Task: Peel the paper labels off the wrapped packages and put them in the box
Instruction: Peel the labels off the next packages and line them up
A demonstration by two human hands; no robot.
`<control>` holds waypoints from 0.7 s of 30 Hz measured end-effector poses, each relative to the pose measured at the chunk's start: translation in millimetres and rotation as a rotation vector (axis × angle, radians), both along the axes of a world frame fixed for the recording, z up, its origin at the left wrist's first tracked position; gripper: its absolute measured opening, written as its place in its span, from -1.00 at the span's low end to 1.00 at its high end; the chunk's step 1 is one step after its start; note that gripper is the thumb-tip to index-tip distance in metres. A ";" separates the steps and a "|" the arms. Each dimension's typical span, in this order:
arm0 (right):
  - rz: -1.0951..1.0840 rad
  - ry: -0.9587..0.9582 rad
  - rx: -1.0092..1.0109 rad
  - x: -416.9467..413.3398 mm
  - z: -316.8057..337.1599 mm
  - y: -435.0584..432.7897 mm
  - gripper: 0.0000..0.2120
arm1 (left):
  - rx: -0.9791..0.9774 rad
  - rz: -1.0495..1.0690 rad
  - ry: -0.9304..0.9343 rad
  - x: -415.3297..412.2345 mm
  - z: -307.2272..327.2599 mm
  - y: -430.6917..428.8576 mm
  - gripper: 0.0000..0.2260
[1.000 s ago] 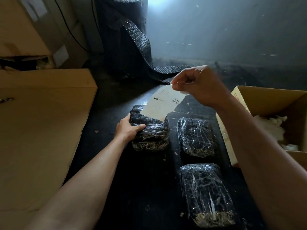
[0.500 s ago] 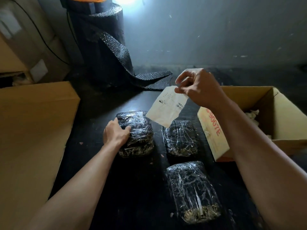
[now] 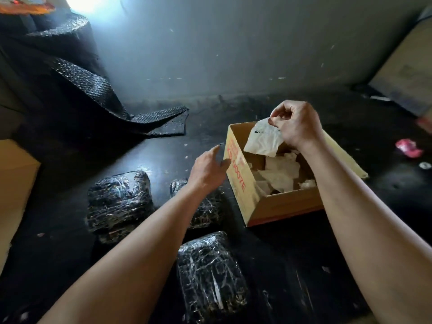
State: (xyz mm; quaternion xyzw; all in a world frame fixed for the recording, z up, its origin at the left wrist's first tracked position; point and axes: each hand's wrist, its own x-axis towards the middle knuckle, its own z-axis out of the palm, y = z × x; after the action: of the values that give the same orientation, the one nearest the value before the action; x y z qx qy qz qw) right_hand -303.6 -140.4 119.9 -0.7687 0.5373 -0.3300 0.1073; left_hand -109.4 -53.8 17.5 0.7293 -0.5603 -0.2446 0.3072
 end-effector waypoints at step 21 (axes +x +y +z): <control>0.013 0.088 0.196 -69.0 -129.6 -66.3 -0.92 | -0.083 0.144 0.312 -98.8 -54.9 -29.7 -0.53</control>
State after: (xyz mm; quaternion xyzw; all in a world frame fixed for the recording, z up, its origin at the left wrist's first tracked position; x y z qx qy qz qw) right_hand -372.6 -206.7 -9.7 -0.7718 0.5661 -0.2410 0.1606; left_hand -208.3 -83.5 -37.4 0.7075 -0.4617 -0.3086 0.4371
